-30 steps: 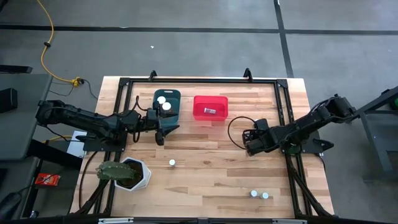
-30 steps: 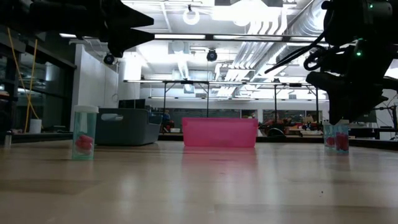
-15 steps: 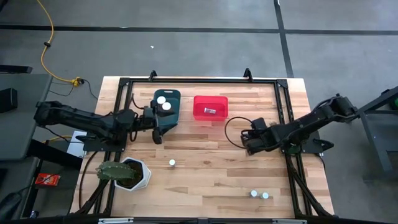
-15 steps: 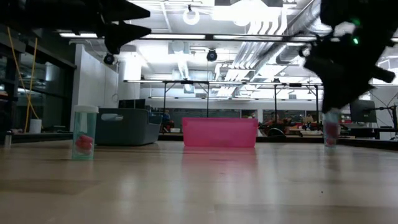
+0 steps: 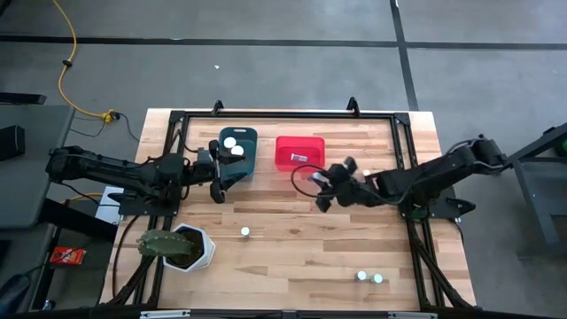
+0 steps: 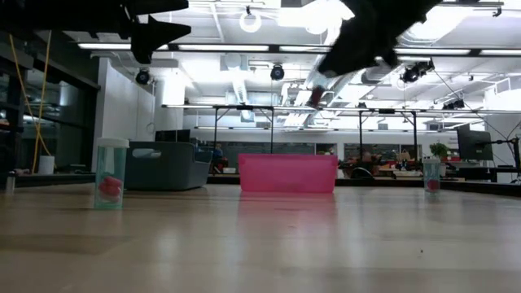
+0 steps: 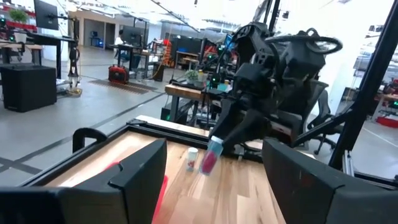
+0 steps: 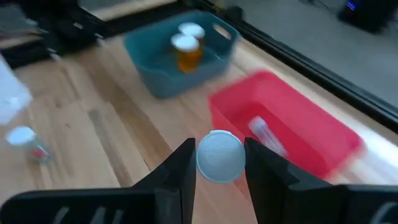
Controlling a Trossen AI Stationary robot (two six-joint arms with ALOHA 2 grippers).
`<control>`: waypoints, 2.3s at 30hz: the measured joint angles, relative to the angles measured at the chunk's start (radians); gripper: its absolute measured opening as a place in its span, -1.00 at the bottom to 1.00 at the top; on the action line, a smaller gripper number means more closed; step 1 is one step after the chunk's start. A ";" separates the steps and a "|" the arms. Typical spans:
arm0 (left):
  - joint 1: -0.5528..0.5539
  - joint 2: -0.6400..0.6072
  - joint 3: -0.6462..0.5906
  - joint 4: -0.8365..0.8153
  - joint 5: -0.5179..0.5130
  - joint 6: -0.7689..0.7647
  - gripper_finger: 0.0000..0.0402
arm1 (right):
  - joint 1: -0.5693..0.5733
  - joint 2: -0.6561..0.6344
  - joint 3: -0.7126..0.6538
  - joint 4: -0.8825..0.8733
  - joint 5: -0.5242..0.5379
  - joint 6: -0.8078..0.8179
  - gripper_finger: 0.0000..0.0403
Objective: Pick and place medicine bottles into bin by pill shape (circle, oval)
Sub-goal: Put the middle right blue capsule bottle into the blue bin, then put the top right blue capsule bottle into the blue bin
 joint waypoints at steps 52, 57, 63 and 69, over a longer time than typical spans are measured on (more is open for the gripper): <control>0.000 0.000 0.000 0.003 -0.034 0.019 0.26 | -0.320 0.819 0.403 0.809 -0.488 -0.396 -0.33; 0.000 0.000 0.000 0.002 -0.034 0.019 0.26 | -0.320 0.819 0.403 0.806 -0.487 -0.395 -0.25; 0.000 0.000 0.000 -0.003 -0.034 0.019 0.26 | -0.320 0.771 0.403 0.699 -0.485 -0.465 -0.16; 0.000 0.000 0.000 -0.038 -0.034 0.029 0.26 | -0.307 0.650 0.329 0.523 -0.417 -0.553 -0.16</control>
